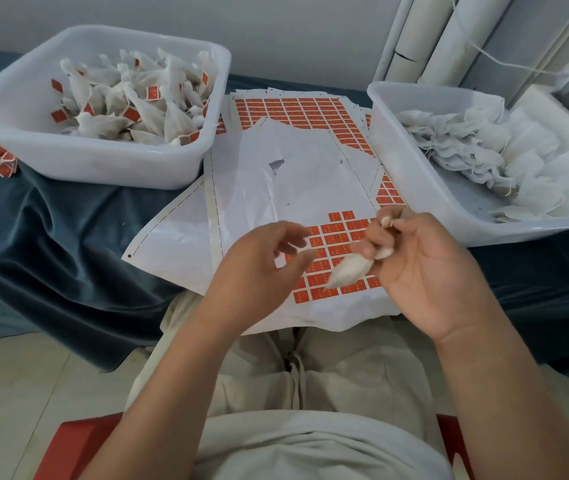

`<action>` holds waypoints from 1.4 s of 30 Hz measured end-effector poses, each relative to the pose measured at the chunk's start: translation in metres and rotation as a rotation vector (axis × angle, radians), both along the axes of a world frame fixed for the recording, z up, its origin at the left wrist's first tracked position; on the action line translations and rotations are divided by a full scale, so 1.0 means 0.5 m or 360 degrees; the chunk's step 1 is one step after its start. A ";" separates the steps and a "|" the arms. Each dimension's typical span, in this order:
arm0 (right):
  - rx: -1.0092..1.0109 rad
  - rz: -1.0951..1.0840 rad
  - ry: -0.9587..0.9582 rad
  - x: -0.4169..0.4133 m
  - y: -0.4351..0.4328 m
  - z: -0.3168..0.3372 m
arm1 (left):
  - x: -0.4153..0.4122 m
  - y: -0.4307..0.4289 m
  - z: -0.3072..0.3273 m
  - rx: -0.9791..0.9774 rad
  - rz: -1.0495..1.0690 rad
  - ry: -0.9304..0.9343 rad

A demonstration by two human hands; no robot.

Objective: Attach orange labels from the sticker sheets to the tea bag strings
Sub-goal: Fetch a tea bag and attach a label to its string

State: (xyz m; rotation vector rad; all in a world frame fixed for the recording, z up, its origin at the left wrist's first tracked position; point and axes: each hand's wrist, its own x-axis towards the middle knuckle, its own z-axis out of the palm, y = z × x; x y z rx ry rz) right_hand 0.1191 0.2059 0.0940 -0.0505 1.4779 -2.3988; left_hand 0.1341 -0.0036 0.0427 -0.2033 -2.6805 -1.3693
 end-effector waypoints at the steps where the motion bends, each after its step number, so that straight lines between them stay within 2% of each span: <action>1: 0.0094 -0.0009 -0.0019 -0.003 0.003 -0.005 | -0.005 -0.012 -0.007 -0.0337 -0.0067 0.0032; 3: 0.0203 0.0067 -0.0129 -0.003 0.004 -0.020 | -0.011 -0.026 -0.026 -0.0783 -0.0348 0.0011; 5: 0.0270 0.0302 -0.0275 -0.004 0.004 -0.038 | -0.012 -0.027 -0.042 -0.0946 -0.0473 0.0040; 7: 0.0450 0.0669 -0.0382 -0.004 0.006 -0.062 | -0.016 -0.025 -0.049 -0.0944 -0.0437 0.0141; 10: 0.0910 0.1284 -0.0407 0.006 -0.003 -0.107 | -0.023 -0.031 -0.047 -0.0815 -0.0417 0.0251; 12: 0.1164 0.1467 -0.0414 0.014 -0.012 -0.131 | -0.022 -0.037 -0.045 -0.0688 -0.0382 0.0310; 13: 0.1213 0.1433 -0.0429 0.016 -0.013 -0.138 | -0.021 -0.039 -0.042 -0.0642 -0.0352 0.0342; 15: 0.1166 0.1148 -0.0380 0.012 -0.016 -0.141 | -0.019 -0.040 -0.036 -0.0583 -0.0282 0.0427; 18: 0.0831 0.0488 -0.0288 0.003 -0.019 -0.140 | -0.017 -0.037 -0.025 -0.0538 -0.0206 0.0534; 20: 0.0714 0.0135 -0.0047 0.007 -0.028 -0.134 | -0.014 -0.033 -0.019 -0.0507 -0.0157 0.0574; 22: 0.0795 -0.0111 0.0256 0.015 -0.038 -0.133 | -0.010 -0.028 -0.016 -0.0459 -0.0113 0.0642; 24: 0.0875 -0.0260 0.0484 0.020 -0.045 -0.133 | -0.009 -0.029 -0.016 -0.0409 -0.0117 0.0744; 27: 0.0838 -0.0294 0.0542 0.023 -0.048 -0.131 | -0.013 -0.031 -0.016 -0.0460 -0.0162 0.0812; 30: 0.0846 -0.0198 0.0602 0.024 -0.040 -0.126 | -0.016 -0.034 -0.013 -0.0413 -0.0208 0.0681; 32: 0.0861 -0.0088 0.0619 0.018 -0.030 -0.118 | -0.016 -0.037 -0.009 -0.0153 -0.0198 0.0413; 34: 0.1008 0.0058 0.0628 0.012 -0.015 -0.112 | -0.016 -0.030 -0.007 0.0120 -0.0073 0.0193; 37: 0.1299 0.0367 0.0345 -0.001 0.019 -0.099 | -0.018 -0.015 -0.006 0.0437 0.0346 0.0007; 39: 0.1560 0.0921 0.0144 -0.006 0.052 -0.085 | -0.018 -0.014 -0.005 0.0521 0.0486 -0.0043; 41: 0.1907 0.1718 0.0227 -0.006 0.070 -0.071 | -0.018 -0.017 -0.004 0.0562 0.0512 -0.0065; 42: 0.1951 0.2009 0.0328 -0.002 0.069 -0.065 | -0.019 -0.018 -0.002 0.0591 0.0512 -0.0069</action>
